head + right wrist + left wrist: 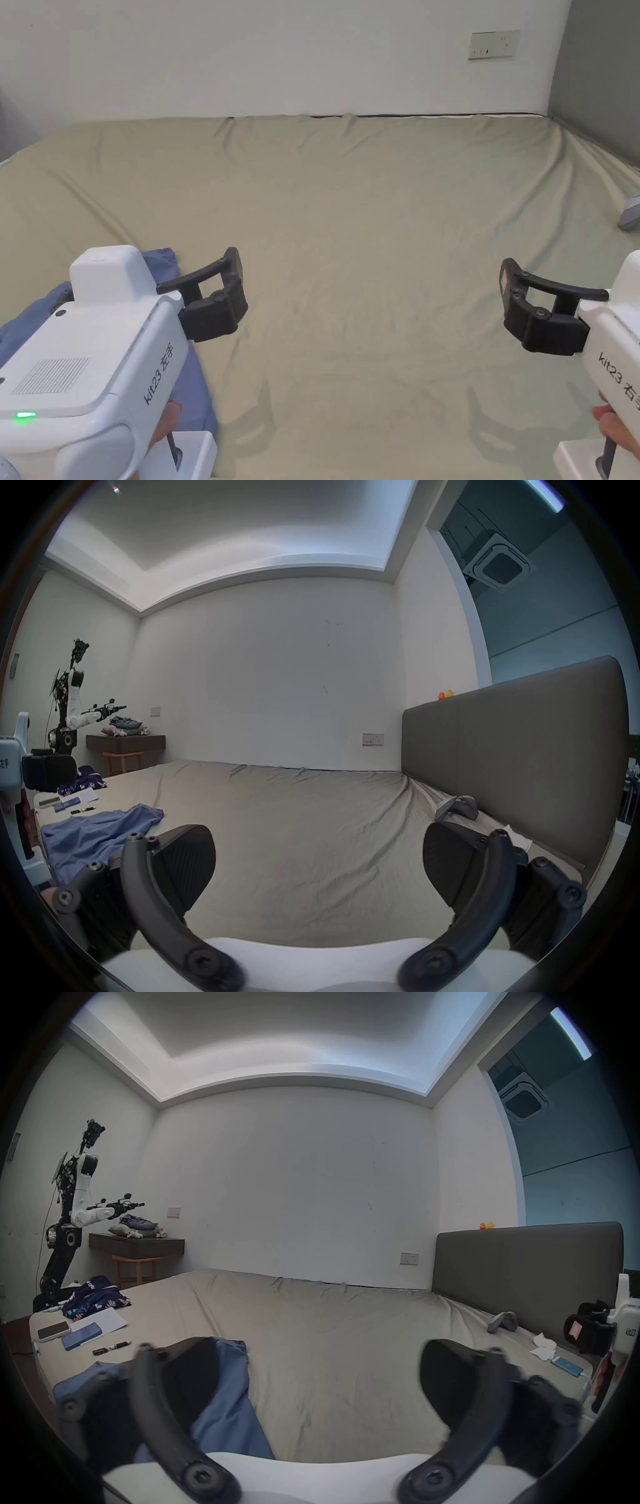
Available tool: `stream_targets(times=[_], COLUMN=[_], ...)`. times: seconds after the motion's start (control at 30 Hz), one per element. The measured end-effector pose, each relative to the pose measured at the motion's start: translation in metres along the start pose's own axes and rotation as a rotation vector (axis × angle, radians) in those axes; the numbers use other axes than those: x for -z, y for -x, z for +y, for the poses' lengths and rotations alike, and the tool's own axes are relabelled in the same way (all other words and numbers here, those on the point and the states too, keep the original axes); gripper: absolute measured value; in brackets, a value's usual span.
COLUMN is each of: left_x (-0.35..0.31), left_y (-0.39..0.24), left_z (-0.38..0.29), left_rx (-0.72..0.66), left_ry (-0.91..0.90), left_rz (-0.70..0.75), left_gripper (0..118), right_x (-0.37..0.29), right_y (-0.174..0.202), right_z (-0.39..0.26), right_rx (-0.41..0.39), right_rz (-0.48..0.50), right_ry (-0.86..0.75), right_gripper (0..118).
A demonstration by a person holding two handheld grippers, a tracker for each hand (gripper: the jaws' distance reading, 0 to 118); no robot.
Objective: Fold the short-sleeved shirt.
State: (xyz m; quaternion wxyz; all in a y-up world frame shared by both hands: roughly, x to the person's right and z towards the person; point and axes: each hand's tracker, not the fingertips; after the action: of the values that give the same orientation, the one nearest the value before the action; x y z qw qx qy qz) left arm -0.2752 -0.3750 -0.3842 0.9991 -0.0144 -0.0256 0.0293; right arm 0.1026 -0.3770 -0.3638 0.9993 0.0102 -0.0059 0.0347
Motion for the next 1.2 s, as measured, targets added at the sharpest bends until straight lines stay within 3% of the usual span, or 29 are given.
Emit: stream_targets(times=[0.03,0.07,0.1,0.13,0.17,0.23,0.27,0.3,0.37,0.57,0.73,0.9,0.93,1.2], left_x=[-0.002,-0.003,-0.003,-0.002,-0.003,0.003,0.005,0.005,0.008,0.006,-0.002,-0.013,-0.016,-0.052], left_y=[-0.002,-0.005,-0.007,-0.009,-0.008,-0.005,-0.004,-0.003,-0.001,-0.003,0.01,0.04,0.047,0.089], left_z=[0.003,0.006,0.007,0.006,0.004,0.003,0.003,0.002,0.001,-0.001,0.002,0.002,0.002,-0.001], left_rx=[-0.008,-0.001,0.021,0.04,0.037,0.056,0.044,0.026,-0.003,0.06,0.032,0.02,0.018,0.045], left_ry=[-0.006,-0.01,-0.017,-0.027,-0.029,0.025,0.038,0.045,0.07,0.048,0.048,0.058,0.058,0.066], left_rz=[-0.01,-0.003,0.027,0.075,0.073,0.04,0.037,0.038,0.027,0.017,0.064,0.158,0.181,0.31], left_gripper=[41,6,5,5,5,4,1,0,0,0,0,0,0,0], right_x=[0.001,0.002,0.004,0.005,0.006,0.01,0.005,0.006,0.008,0.004,0.011,0.018,0.021,0.043], right_y=[-0.001,-0.001,-0.001,-0.006,-0.009,-0.009,-0.008,-0.01,-0.015,-0.014,0.001,0.036,0.045,0.115], right_z=[0.001,0.003,0.004,-0.002,-0.006,-0.009,-0.004,-0.004,-0.002,0.004,0.002,0.007,0.009,0.02], right_rx=[0.021,0.024,0.024,0.029,0.029,-0.018,-0.031,0.032,0.072,0.049,0.013,-0.066,-0.028,0.003], right_rz=[-0.007,-0.016,-0.018,-0.008,-0.014,-0.076,-0.076,-0.047,-0.063,-0.084,-0.057,0.042,0.081,0.252], right_ry=[0.008,0.013,0.022,0.022,0.029,0.037,0.014,0.068,0.08,0.071,0.09,0.037,0.065,0.045], right_gripper=[108,88,59,59,47,4,3,3,3,1,1,1,1,1])
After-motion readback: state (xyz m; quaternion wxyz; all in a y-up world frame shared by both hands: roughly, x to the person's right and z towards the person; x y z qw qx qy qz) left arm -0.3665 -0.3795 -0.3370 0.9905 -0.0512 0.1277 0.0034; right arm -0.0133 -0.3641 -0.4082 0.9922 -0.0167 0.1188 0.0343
